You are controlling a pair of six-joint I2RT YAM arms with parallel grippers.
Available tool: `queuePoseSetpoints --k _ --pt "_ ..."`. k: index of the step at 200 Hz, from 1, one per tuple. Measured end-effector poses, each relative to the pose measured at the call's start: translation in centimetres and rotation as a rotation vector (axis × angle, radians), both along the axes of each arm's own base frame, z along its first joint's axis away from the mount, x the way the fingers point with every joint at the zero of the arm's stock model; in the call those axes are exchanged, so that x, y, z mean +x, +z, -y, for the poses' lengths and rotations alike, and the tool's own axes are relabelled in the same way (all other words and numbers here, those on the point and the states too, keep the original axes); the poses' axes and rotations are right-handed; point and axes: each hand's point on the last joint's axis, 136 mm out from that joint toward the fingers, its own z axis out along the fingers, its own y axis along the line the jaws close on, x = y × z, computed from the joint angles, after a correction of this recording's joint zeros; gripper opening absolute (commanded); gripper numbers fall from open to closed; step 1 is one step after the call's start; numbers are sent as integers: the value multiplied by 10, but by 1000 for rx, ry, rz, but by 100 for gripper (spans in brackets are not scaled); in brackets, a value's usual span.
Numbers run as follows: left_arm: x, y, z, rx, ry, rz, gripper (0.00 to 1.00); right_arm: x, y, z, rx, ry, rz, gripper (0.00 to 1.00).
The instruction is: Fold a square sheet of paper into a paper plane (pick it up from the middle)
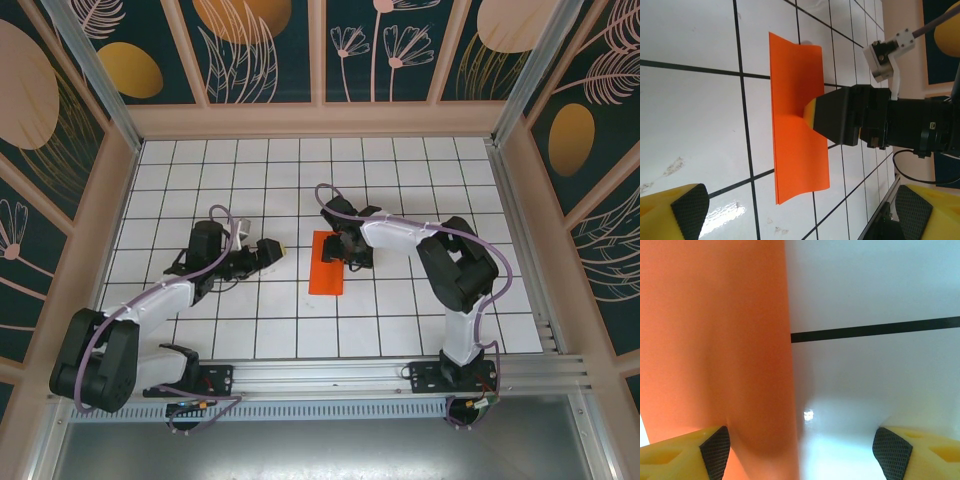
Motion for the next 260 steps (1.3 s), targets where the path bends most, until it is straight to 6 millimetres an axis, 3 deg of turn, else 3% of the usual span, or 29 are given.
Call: queuePoseSetpoints --k 44,79,92,122,143,210,260 --pt "-5 -4 18 12 -33 -15 93 0 -1 0 -6 -1 -7 82" --pt "-3 -10 31 14 -35 -42 76 0 -1 0 -8 -1 -8 81" --pt "1 -14 35 18 -30 -61 63 0 -1 1 -9 -1 -9 82" --pt "11 -23 41 27 -2 -100 21 0 -2 1 -8 -5 -8 82" --pt "18 -29 45 36 13 -120 0 0 -2 1 -9 -9 -7 82" --pt "37 -37 79 59 -11 -130 0 0 -3 1 -9 -23 -6 82" --pt "44 -53 86 84 -10 -159 0 0 -3 1 -10 -23 -7 82"
